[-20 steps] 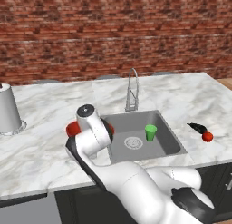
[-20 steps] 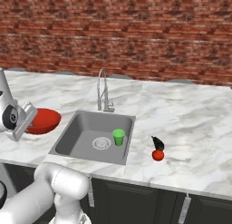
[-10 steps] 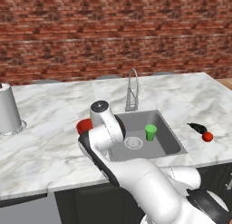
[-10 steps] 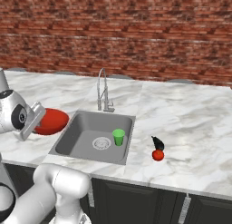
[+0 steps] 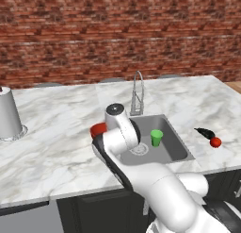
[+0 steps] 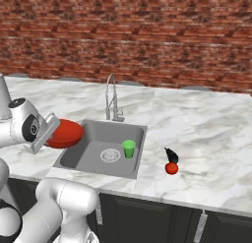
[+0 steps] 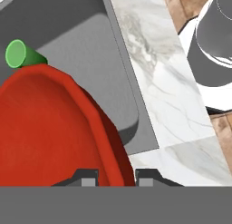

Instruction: Remove the tomato and eggplant from the sink. Then move the bowl and cup from the counter to the sink for washing.

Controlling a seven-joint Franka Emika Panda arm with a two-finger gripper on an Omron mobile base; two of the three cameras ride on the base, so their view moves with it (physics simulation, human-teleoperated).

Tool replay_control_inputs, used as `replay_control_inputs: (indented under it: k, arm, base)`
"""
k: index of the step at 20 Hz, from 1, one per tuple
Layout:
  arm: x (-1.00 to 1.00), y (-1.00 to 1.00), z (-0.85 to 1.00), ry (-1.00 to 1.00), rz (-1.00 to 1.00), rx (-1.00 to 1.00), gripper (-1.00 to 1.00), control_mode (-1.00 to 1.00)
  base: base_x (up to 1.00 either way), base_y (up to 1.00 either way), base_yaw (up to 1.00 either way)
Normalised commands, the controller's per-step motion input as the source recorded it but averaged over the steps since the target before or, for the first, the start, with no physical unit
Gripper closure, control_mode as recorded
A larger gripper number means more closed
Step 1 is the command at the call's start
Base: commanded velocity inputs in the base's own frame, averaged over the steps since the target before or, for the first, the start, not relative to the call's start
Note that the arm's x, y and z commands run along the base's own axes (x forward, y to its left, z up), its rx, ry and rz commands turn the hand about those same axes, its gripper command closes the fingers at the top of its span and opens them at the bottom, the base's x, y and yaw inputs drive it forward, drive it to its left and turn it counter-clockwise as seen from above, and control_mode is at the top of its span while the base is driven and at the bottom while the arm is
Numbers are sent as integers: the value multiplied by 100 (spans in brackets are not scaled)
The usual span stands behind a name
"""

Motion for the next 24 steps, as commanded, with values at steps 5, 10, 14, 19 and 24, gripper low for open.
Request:
replay_control_inputs:
  k: [5,10,14,19,24]
  arm:
    - [1,-24,0,5,-9,0,100,-100]
    - [1,-25,0,6,-8,0,100,-100]
    - [1,-27,0,5,-7,6,100,-100]
    - [3,-24,0,1,-5,5,100,-100]
    - [4,-23,0,0,-4,3,100,-100]
  base:
    - [0,0,0]
    - [0,0,0]
    - [0,0,0]
    - [0,0,0]
    - [0,0,0]
